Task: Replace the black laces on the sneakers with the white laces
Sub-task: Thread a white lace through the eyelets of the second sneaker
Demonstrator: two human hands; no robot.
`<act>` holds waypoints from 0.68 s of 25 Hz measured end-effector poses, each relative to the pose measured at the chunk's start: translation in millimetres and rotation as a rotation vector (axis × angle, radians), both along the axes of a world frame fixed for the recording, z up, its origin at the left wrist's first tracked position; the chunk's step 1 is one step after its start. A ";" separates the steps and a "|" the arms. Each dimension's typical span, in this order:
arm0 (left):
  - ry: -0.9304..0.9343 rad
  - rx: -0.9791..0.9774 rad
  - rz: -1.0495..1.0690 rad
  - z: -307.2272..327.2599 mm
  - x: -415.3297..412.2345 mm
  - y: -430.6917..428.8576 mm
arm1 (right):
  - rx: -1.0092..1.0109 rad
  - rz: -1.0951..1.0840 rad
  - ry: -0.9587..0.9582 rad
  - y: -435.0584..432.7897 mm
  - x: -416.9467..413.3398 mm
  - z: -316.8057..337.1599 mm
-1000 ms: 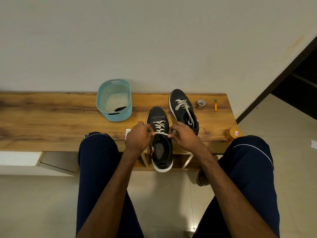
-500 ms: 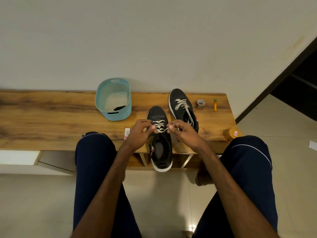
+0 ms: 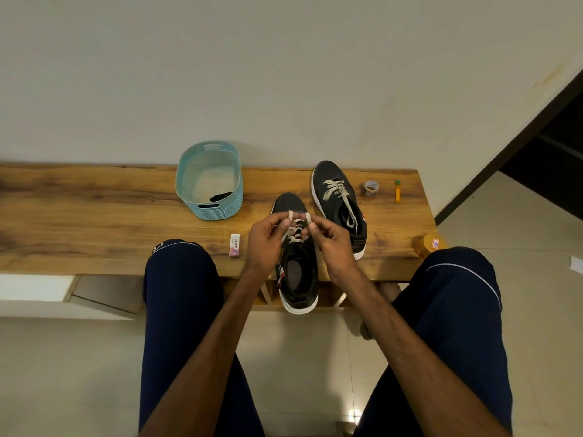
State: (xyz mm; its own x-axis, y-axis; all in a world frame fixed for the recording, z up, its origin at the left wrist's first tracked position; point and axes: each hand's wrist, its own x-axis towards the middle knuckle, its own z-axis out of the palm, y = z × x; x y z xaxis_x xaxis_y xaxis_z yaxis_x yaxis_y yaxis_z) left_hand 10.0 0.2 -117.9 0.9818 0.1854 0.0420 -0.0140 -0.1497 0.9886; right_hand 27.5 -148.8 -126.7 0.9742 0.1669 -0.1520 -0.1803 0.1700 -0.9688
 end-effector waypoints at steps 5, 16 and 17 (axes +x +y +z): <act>-0.039 0.162 0.047 -2.5 -0.1 -1.0 | -0.040 -0.008 0.003 1.0 0.0 0.9; 0.067 -0.137 0.122 5.7 -0.8 -6.1 | -0.075 -0.040 -0.057 3.8 0.0 5.0; 0.090 -0.219 0.136 6.6 -0.5 -5.7 | -0.070 -0.049 -0.048 3.3 0.2 4.4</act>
State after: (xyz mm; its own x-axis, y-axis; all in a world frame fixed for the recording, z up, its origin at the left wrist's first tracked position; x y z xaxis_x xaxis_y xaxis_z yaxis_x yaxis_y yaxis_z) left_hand 9.6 -5.5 -111.3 0.9452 0.3107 -0.1001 0.0813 0.0730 0.9940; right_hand 27.7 -145.6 -122.3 0.9874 0.1097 -0.1145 -0.1264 0.1094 -0.9859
